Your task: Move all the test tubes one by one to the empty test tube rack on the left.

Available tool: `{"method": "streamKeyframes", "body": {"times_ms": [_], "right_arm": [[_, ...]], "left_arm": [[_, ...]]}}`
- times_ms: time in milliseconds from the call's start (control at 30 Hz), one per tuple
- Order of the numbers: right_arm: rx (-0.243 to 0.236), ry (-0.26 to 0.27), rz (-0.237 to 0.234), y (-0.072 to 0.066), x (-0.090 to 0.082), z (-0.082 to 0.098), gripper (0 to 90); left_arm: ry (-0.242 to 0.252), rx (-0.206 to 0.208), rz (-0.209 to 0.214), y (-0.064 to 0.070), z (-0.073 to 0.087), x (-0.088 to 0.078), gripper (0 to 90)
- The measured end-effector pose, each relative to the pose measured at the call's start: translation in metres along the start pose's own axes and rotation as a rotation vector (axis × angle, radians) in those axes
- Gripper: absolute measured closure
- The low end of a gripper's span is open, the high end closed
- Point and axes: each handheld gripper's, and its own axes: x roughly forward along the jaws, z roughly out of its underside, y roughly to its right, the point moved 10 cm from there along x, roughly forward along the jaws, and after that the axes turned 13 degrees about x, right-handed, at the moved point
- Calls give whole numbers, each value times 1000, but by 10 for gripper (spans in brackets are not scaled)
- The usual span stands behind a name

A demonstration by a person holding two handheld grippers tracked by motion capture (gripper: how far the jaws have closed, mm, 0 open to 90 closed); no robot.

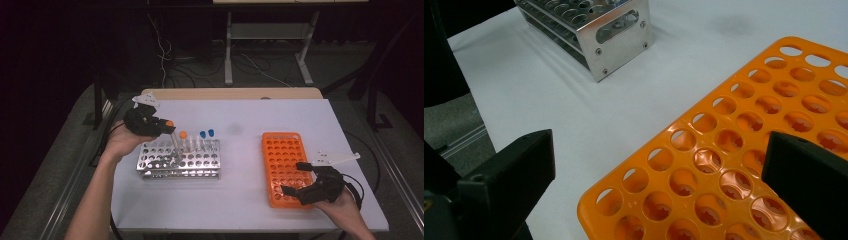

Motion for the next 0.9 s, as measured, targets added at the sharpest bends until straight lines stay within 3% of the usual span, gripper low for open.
{"method": "streamKeyframes", "body": {"times_ms": [633,767,900], "right_arm": [[3,2,-3,1,0,1,2],[5,3,-1,2,-1,1,2],[15,3,0,5,0,3,2]], "left_arm": [[-6,-15,23,4,14,19,689],[-1,-38,11,3,16,20,681],[20,-66,25,5,16,18,643]]}}
